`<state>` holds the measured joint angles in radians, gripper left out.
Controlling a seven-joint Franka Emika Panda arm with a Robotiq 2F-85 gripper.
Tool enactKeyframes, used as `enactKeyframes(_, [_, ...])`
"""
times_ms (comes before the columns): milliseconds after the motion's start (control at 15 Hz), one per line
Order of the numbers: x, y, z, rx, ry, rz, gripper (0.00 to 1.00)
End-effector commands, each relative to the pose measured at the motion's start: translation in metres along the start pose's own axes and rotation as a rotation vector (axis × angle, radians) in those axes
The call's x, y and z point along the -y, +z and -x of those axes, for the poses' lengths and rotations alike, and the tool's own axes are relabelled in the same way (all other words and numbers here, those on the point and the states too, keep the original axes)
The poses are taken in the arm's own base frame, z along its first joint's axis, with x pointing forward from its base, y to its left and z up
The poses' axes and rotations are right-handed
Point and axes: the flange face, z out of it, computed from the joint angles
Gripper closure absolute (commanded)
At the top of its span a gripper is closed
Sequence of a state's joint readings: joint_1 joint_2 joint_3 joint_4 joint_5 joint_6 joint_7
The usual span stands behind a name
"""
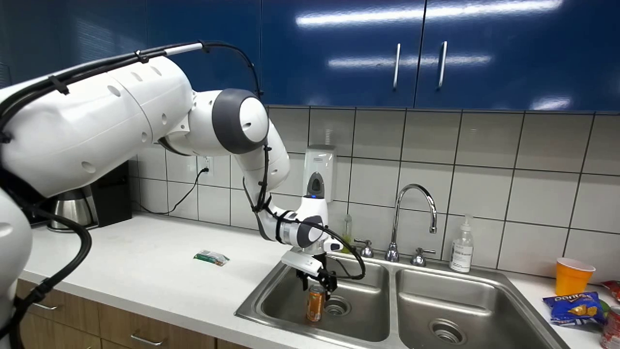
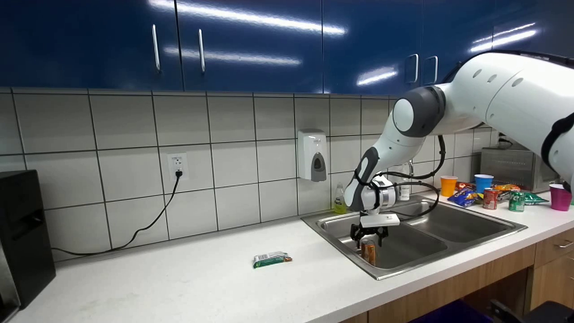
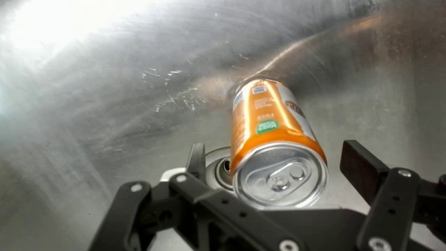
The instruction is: Remove the orange can from the sink and put it on the counter
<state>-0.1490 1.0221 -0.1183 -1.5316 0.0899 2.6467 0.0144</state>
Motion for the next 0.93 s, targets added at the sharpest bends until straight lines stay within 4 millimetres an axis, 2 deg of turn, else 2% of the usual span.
enactKeyframes(0, [0.003, 0.005, -0.01, 0.005, 0.018, 0.008, 0.25])
enactKeyframes(67, [0.004, 0.006, -0.011, 0.004, 0.016, 0.008, 0.26])
enactKeyframes(267, [0.005, 0.01, -0.012, 0.004, 0.016, 0.006, 0.51])
enactKeyframes(400, [0.004, 0.01, -0.014, 0.005, 0.021, 0.004, 0.61])
enactKeyframes(600, [0.002, 0.01, -0.015, 0.008, 0.026, 0.003, 0.61])
enactKeyframes(867, [-0.001, -0.004, -0.013, 0.012, 0.032, 0.001, 0.61])
